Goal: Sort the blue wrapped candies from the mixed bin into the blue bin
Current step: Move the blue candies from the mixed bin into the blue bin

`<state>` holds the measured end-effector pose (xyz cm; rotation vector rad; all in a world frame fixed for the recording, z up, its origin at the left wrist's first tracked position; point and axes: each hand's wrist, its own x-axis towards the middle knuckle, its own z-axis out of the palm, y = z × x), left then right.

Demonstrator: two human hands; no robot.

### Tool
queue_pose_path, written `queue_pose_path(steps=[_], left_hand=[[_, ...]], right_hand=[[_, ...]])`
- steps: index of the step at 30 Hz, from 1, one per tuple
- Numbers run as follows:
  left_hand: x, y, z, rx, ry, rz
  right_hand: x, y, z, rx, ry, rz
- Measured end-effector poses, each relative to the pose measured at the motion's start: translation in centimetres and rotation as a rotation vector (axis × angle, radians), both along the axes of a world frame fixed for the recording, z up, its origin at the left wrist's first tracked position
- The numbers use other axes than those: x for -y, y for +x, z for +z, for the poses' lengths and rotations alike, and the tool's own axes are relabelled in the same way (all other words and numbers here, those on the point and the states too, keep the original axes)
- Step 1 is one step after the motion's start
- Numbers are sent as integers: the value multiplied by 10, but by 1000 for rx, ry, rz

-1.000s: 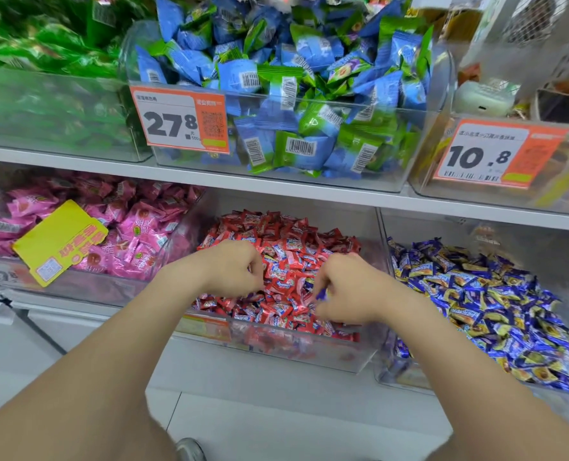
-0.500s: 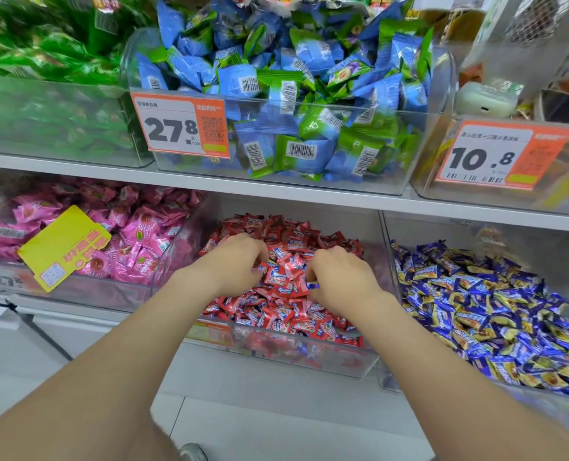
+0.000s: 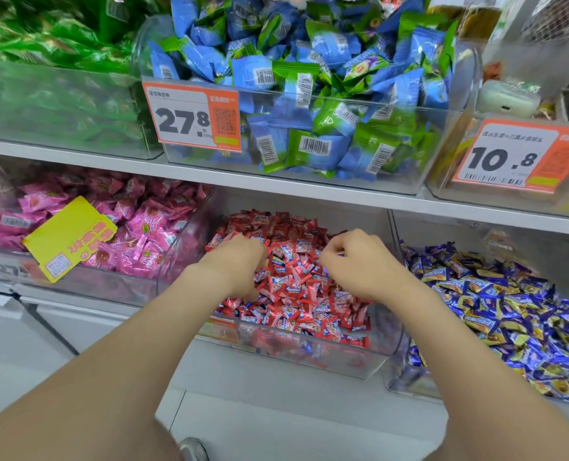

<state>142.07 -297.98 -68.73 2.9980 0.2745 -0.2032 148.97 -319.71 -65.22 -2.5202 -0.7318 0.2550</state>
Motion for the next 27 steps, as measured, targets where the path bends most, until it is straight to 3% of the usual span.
queue_pose_path(steps=[7,12,16,21,27], left_hand=[[-18,-9,6,-40,-165,26],[-15,-9,15,163,-293,197],[-14,2,8,335,-186,127],[-17,8,8,155,-195,-6],[-14,11,11,136,125,69]], right_hand=[[-36,-3,-17,61,37,117],[-68,-6,-29,237,-51,107],[-82,-6,-38,312,-218,25],[-86,0,-45,273,-275,27],[-81,11,-34,107,-177,-22]])
